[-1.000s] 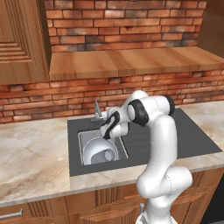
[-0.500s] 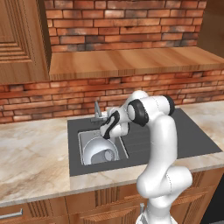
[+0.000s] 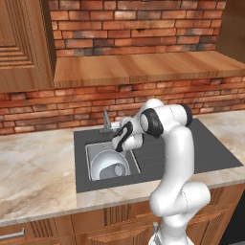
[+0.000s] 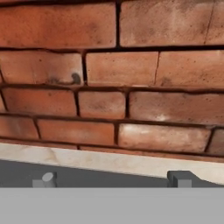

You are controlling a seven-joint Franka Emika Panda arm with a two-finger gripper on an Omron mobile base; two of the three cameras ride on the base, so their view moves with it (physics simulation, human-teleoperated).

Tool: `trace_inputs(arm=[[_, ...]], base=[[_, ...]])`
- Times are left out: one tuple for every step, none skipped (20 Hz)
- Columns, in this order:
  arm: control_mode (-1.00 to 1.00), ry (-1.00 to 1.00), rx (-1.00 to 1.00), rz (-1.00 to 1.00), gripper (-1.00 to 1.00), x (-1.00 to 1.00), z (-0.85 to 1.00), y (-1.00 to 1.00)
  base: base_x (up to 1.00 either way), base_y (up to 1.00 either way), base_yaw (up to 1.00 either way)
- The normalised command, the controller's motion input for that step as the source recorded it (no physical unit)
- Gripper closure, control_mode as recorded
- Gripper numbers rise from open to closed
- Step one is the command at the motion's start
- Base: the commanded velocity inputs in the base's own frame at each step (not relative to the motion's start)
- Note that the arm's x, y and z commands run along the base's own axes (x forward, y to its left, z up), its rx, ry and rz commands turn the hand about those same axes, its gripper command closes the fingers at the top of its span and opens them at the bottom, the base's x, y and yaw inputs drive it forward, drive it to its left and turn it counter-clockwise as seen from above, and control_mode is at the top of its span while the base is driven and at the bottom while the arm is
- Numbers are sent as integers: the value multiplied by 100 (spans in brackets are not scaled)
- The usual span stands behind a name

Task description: Pick the jar and bowl and place them in the sink. Then turn on the water.

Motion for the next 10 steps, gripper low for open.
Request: trace_inputs(arm=[[-100, 0, 0, 0, -100, 0, 0, -17], [-100, 0, 0, 0, -100, 0, 0, -17], [-100, 0, 0, 0, -100, 0, 0, -17], [-100, 0, 0, 0, -100, 0, 0, -18], [-100, 0, 0, 0, -100, 0, 0, -17], [-100, 0, 0, 0, -100, 0, 0, -19], [-100, 0, 0, 0, -100, 0, 0, -23], [-100, 0, 0, 0, -100, 0, 0, -25], [-100, 0, 0, 0, -100, 0, 0, -28], [-100, 0, 0, 0, -100, 0, 0, -30]], base=[[0, 0, 0], [0, 0, 0], [0, 0, 0], [0, 0, 0], [0, 0, 0], [0, 0, 0], [0, 0, 0], [0, 0, 0], [0, 0, 0], [0, 0, 0]])
